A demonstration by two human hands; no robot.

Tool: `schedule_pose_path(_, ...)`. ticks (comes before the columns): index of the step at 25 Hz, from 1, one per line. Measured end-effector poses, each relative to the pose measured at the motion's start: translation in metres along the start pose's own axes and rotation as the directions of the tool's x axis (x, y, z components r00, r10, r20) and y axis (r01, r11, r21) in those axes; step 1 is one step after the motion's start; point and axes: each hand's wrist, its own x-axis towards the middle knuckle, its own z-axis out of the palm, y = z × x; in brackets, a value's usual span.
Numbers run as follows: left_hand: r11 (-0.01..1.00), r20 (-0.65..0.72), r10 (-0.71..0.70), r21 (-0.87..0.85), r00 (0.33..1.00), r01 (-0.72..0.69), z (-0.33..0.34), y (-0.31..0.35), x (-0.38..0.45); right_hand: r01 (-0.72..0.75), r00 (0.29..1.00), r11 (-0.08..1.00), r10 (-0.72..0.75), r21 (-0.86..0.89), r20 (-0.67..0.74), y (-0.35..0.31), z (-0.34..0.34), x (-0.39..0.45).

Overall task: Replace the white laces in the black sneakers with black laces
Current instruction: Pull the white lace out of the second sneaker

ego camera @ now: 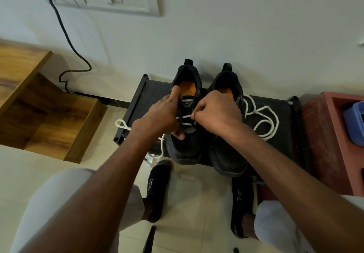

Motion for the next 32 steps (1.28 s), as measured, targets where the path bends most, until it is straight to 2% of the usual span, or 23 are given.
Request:
schedule_pose_path(2,1.0,-0.004,0.015,0.005,1.0,-0.015,0.001,-0.001,0.0,0.048,0.996,0.998,-0.05,-0.028,-0.067,0.003,-0.003,-0.004)
schedule_pose_path(4,1.0,-0.015,0.026,0.018,1.0,-0.026,0.001,-0.001,-0.001,0.176,0.97,0.98,-0.189,-0.09,-0.155,0.001,0.001,-0.003)
schedule_pose_path(6,1.0,-0.028,0.03,0.003,0.999,-0.03,0.001,-0.002,-0.003,0.239,0.962,0.956,-0.257,-0.169,-0.092,-0.005,0.014,0.0)
schedule_pose_path(9,0.999,-0.029,0.023,-0.031,0.999,-0.024,0.0,-0.002,-0.005,0.211,0.976,0.959,-0.218,-0.191,-0.02,-0.007,0.032,0.005)
schedule_pose_path(11,0.999,-0.028,0.016,-0.043,0.999,-0.017,0.0,-0.002,-0.005,0.157,0.985,0.98,-0.164,-0.12,-0.051,-0.005,0.028,0.01)
schedule_pose_path(14,0.997,-0.011,-0.005,-0.079,1.0,0.004,0.0,-0.002,-0.006,0.008,0.998,0.982,0.003,0.187,-0.058,0.004,-0.003,0.017)
schedule_pose_path(16,0.996,0.005,0.001,-0.087,1.0,0.0,0.0,-0.002,-0.005,0.032,0.989,0.957,0.012,0.29,-0.148,0.012,-0.023,0.017)
schedule_pose_path(18,0.997,0.007,-0.013,-0.072,1.0,0.014,0.0,-0.003,-0.003,0.161,0.954,0.966,-0.099,0.203,-0.284,0.013,-0.028,0.017)
schedule_pose_path(19,0.998,0.007,-0.02,-0.058,1.0,0.02,0.0,-0.001,-0.003,0.217,0.939,0.966,-0.168,0.139,-0.301,0.009,-0.024,0.015)
schedule_pose_path(21,0.999,0.006,-0.02,-0.031,1.0,0.02,0.002,0.002,-0.001,0.29,0.932,0.956,-0.293,-0.048,-0.211,0.004,-0.005,0.011)
schedule_pose_path(23,1.0,0.0,-0.02,-0.023,1.0,0.02,0.003,0.001,0.002,0.291,0.951,0.933,-0.307,-0.211,-0.043,0.0,0.018,0.007)
schedule_pose_path(24,0.999,0.001,-0.021,-0.025,1.0,0.021,0.003,0.0,0.002,0.283,0.956,0.931,-0.294,-0.228,-0.011,0.0,0.026,0.005)
schedule_pose_path(26,0.999,0.005,-0.027,-0.042,1.0,0.027,0.003,-0.002,0.003,0.263,0.962,0.951,-0.272,-0.164,-0.036,0.0,0.028,0.007)
schedule_pose_path(28,0.997,0.008,-0.039,-0.062,0.999,0.04,0.004,-0.003,0.004,0.209,0.974,0.978,-0.207,0.019,-0.091,0.002,0.015,0.015)
schedule_pose_path(30,0.996,0.013,-0.051,-0.078,0.999,0.051,0.003,-0.004,0.003,0.147,0.979,0.949,-0.1,0.278,-0.176,0.006,-0.01,0.025)
schedule_pose_path(32,0.995,0.028,-0.056,-0.079,0.998,0.058,0.002,-0.004,0.003,0.189,0.959,0.908,-0.087,0.373,-0.271,0.014,-0.031,0.029)
